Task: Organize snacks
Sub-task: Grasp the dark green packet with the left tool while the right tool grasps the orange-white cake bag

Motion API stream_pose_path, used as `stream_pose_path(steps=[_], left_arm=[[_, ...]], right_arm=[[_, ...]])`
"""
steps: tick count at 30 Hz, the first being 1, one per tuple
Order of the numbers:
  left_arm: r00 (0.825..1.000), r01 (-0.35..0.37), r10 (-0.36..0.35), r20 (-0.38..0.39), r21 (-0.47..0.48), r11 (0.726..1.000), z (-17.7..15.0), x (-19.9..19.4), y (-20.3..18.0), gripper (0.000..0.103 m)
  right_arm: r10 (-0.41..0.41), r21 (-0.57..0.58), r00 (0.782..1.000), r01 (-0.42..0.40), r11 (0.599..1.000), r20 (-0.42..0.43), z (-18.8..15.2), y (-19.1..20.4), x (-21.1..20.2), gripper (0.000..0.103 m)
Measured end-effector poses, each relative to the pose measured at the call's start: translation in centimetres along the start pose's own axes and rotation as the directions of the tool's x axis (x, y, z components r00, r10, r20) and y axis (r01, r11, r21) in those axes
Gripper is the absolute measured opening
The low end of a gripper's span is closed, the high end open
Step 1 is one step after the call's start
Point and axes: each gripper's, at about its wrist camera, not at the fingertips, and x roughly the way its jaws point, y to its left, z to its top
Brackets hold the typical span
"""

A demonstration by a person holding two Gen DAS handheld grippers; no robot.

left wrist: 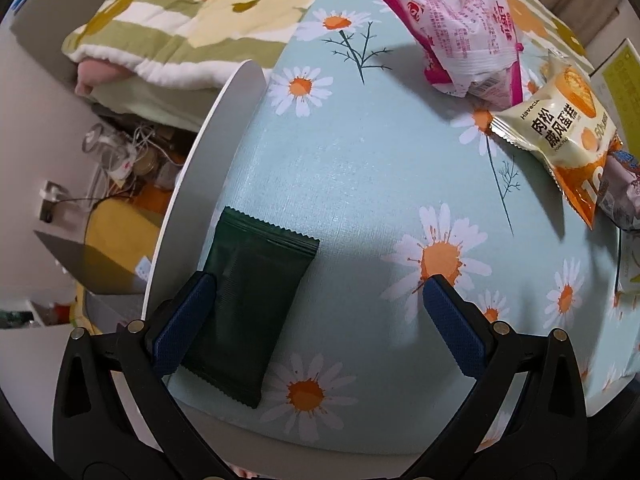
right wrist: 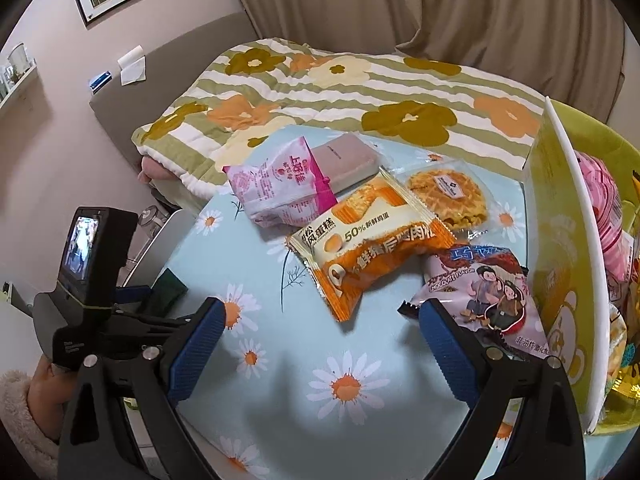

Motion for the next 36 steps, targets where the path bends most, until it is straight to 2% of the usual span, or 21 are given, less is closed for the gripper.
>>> stream_pose_path(steps=[5, 9, 12, 18, 23, 26, 28, 30, 33, 36], left_arm=[[0.999, 0.038, -0.038, -0.007, 0.018, 0.999, -0.4, -0.4, -1.4, 0.103], [0.995, 0.102, -0.101, -0.023, 0.051, 0.993, -0.7, -1.1, -3.0, 0.103], [0.996, 0.085, -0.084, -0.011, 0.081, 0.993, -0.9, -2.3, -2.9, 0.103], [0.997, 0.078, -0.075, -0.034, 0.115, 0.99, -0.9, -2.5, 0.3, 0.103], [0.997, 0.082, -0.078, -0.029, 0.202, 0.976, -0.8, -2.5, 1.0, 0.103], [0.997, 0.072, -0.07, -0.019, 0.267, 0.961, -0.6, -2.5, 0.3, 0.097], [0.997, 0.079, -0.074, -0.029, 0.292, 0.953, -0.6, -2.2, -0.2, 0.086], [0.996, 0.086, -0.077, -0.041, 0.309, 0.947, -0.8, -2.1, -0.5, 0.083], [0.994, 0.104, -0.092, -0.053, 0.323, 0.941, -1.0, -1.7, -0.4, 0.08], [0.992, 0.123, -0.104, -0.075, 0.327, 0.937, -0.9, -1.0, -0.1, 0.071]], right_arm=[[-0.003, 0.006, 1.0, 0.003, 1.0, 0.008, 0.0, -0.5, -0.4, 0.096], [-0.008, 0.012, 1.0, 0.008, 1.0, 0.025, -0.1, -1.1, -1.1, 0.097], [-0.003, 0.019, 1.0, 0.003, 1.0, 0.026, -0.2, -1.5, -1.3, 0.096], [0.025, 0.004, 1.0, -0.025, 1.0, 0.008, -0.5, -0.8, -0.7, 0.097], [0.005, 0.001, 1.0, -0.005, 1.0, -0.015, 0.3, 0.2, 0.5, 0.097], [-0.009, 0.027, 1.0, 0.009, 1.0, -0.026, 1.2, 0.5, 1.1, 0.097], [-0.002, 0.07, 1.0, 0.004, 0.998, -0.022, 1.9, 0.7, 1.4, 0.097], [0.007, 0.105, 1.0, -0.006, 0.995, -0.003, 2.4, 0.9, 1.4, 0.097], [-0.008, 0.146, 1.0, 0.012, 0.989, -0.025, 3.1, 1.4, 2.5, 0.096], [-0.023, 0.218, 0.999, 0.032, 0.975, -0.045, 3.5, 1.2, 3.8, 0.096]])
